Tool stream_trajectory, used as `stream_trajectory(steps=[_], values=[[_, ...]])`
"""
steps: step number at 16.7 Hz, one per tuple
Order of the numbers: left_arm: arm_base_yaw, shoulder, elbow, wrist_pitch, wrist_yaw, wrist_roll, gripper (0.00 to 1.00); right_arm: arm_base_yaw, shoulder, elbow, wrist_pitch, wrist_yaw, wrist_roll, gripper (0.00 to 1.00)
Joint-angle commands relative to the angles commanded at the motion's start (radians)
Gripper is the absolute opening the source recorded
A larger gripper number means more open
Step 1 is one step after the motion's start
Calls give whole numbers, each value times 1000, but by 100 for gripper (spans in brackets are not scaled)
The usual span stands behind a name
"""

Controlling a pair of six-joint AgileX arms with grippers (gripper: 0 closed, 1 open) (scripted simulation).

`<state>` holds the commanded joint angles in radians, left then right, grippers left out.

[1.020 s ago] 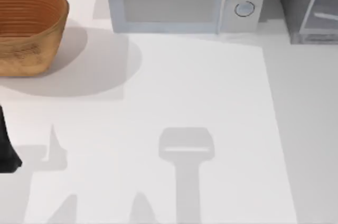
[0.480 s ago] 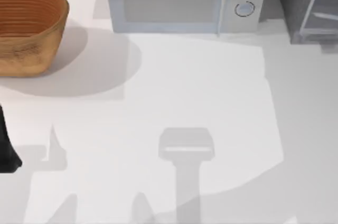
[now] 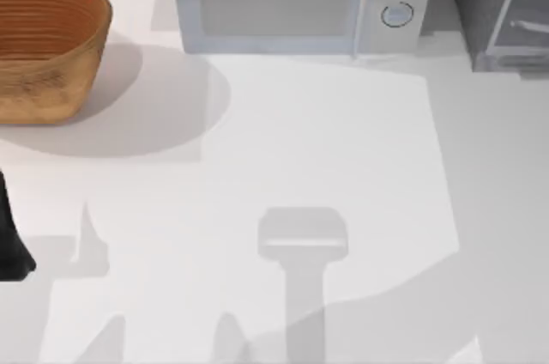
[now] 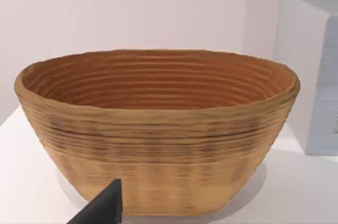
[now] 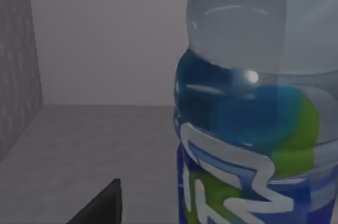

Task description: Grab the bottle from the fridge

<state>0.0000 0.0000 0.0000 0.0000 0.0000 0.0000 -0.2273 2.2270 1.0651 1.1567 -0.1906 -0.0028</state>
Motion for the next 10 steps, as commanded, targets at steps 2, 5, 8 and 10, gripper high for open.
stream_trajectory(steps=[2, 5, 8, 10], values=[[0, 0, 0, 0, 0, 0, 100, 8, 41, 88, -41, 8, 0, 100], [0, 0, 0, 0, 0, 0, 100, 19, 93, 200, -98, 20, -1, 100], [0, 0, 0, 0, 0, 0, 100, 23, 104, 224, -116, 24, -1, 100], [0, 0, 0, 0, 0, 0, 100, 23, 104, 224, -116, 24, -1, 100]])
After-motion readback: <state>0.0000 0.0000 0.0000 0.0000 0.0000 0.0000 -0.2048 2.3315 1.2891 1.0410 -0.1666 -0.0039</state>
